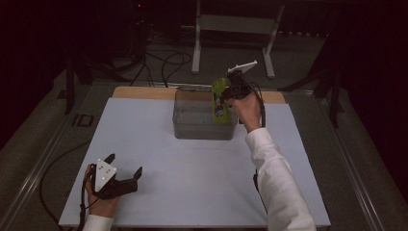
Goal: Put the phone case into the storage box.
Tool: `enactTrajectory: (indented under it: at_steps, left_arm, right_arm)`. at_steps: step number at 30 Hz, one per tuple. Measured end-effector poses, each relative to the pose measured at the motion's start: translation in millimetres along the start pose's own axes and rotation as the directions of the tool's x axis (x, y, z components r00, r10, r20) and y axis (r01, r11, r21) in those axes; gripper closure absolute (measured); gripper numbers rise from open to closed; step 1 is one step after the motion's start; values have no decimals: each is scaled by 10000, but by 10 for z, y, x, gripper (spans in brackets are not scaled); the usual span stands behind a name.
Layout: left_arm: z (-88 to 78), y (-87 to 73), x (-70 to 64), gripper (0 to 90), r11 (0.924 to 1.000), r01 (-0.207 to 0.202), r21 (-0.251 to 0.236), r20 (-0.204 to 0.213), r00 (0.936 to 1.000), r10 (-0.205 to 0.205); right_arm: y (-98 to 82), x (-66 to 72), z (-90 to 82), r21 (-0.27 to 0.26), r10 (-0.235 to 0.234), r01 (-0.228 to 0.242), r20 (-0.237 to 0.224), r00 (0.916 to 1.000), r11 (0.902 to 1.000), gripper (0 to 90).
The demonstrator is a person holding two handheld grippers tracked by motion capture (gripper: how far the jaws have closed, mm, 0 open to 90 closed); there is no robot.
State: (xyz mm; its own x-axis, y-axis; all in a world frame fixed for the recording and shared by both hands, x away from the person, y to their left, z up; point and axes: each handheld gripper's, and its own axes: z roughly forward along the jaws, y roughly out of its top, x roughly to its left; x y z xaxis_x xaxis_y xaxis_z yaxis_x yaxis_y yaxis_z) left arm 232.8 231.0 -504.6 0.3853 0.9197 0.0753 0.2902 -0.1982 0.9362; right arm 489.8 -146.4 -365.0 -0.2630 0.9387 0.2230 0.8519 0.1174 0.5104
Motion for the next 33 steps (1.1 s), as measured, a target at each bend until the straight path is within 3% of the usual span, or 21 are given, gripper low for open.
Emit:
enactTrajectory:
  at_steps: [5, 26, 33]
  left_arm:
    - [1, 0, -2, 0, 10000, 12, -4, -1, 10000, -12]
    - [-3, 1, 0, 0, 10000, -14, 4, 12, 10000, 14]
    - [0, 0, -2, 0, 10000, -18, 15, 23, 10000, 18]
  right_arm:
    - [-7, -36, 23, 11, -8, 8, 243, 9997, 10000, 778]
    - [20, -145, 70, 111, 319, -324, 422, 9986, 9994, 777]
    - [16, -179, 94, 175, 328, -341, 712, 9969, 9993, 777]
